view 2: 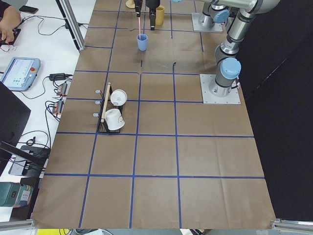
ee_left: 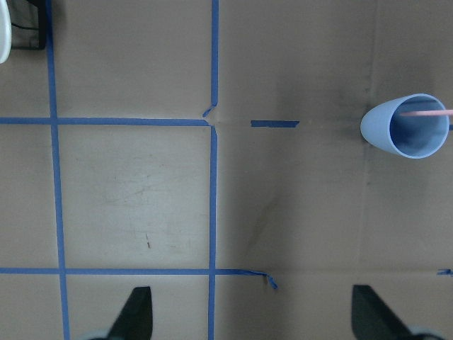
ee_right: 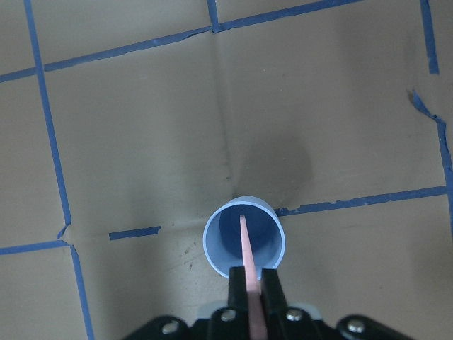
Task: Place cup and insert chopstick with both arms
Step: 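Lower the chopstick into the blue cup and open the right gripper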
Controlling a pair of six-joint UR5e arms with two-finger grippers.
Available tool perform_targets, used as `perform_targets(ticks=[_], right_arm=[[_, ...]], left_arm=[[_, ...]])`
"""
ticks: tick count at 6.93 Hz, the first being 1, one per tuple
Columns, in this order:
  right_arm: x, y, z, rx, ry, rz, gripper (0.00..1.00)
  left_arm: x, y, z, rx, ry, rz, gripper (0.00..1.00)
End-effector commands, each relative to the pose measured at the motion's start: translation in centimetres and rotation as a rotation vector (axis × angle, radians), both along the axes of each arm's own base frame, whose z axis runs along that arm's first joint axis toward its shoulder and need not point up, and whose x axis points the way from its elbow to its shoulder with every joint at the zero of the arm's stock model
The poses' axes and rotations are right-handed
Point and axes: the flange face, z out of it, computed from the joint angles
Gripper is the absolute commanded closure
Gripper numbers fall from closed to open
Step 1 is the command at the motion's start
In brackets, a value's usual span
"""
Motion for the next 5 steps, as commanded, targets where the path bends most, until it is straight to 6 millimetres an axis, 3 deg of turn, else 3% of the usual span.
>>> perform_targets(ticks=[1, 2, 3, 5], right_arm=[[-0.1, 0.0, -0.6, 0.004, 0.009, -0.014, 0.6], [-0.1, 0.0, -0.6, 0.003, 0.012, -0.019, 0.4], [-0.1, 0.1, -0.4, 0.0, 0.012, -0.021, 0.26], [-1.2, -0.1, 0.7, -0.018, 0.013, -0.017, 0.14]], left_arm=[[0.0, 0.3, 0.2, -0.003, 0.001, -0.001, 0.0], [-0.1, 0.2, 0.1, 0.0, 0.001, -0.003, 0.0], [0.3, 0.0, -0.2, 0.002, -0.009, -0.016, 0.0], [0.2, -0.3, -0.4, 0.0, -0.007, -0.05, 0.0]])
